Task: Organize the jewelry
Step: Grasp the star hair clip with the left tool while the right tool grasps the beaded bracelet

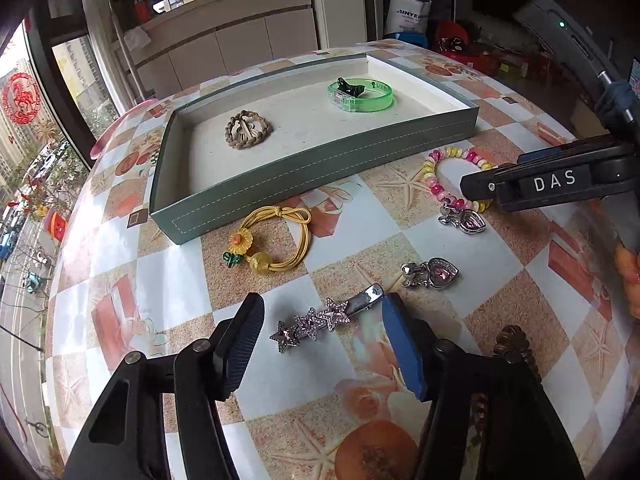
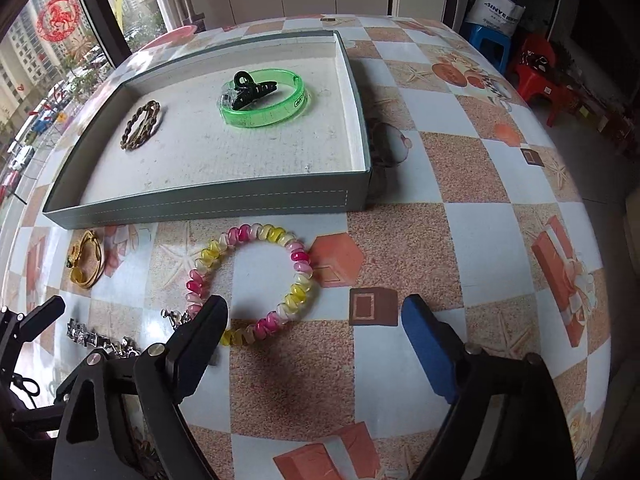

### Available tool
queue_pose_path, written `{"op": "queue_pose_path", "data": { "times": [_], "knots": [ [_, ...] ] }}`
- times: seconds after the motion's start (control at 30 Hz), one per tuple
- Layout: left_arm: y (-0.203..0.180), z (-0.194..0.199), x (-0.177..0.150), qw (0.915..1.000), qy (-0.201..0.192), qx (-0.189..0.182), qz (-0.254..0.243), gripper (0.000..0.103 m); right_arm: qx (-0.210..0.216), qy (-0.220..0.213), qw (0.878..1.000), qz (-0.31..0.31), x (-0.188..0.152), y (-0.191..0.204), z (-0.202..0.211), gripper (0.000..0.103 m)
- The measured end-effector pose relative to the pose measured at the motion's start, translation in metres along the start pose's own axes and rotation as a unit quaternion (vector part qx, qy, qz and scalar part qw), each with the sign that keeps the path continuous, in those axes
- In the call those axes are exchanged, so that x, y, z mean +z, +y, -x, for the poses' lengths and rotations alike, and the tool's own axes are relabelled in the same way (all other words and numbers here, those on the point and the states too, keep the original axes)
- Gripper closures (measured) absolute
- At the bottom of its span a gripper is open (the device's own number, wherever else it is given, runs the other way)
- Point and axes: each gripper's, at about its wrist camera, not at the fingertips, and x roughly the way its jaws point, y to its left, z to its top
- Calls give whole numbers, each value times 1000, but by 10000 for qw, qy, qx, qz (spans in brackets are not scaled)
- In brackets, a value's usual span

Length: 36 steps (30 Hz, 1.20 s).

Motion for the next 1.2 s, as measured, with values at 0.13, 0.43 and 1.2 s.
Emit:
{"op": "queue_pose_path", "data": {
  "times": [0.13, 0.43, 1.2],
  "knots": [
    [-4, 2, -1, 9999, 38, -119, -65, 46, -74, -4, 9996, 269, -1, 10, 1, 24],
    [-10, 9, -9, 9999, 55, -133, -66, 52, -38, -34, 9989, 465, -5, 18, 9, 68],
    [22, 40, -10, 9943, -301, -111, 1014, 52, 359, -472, 9982, 28, -16, -17, 45, 93]
  ]
}}
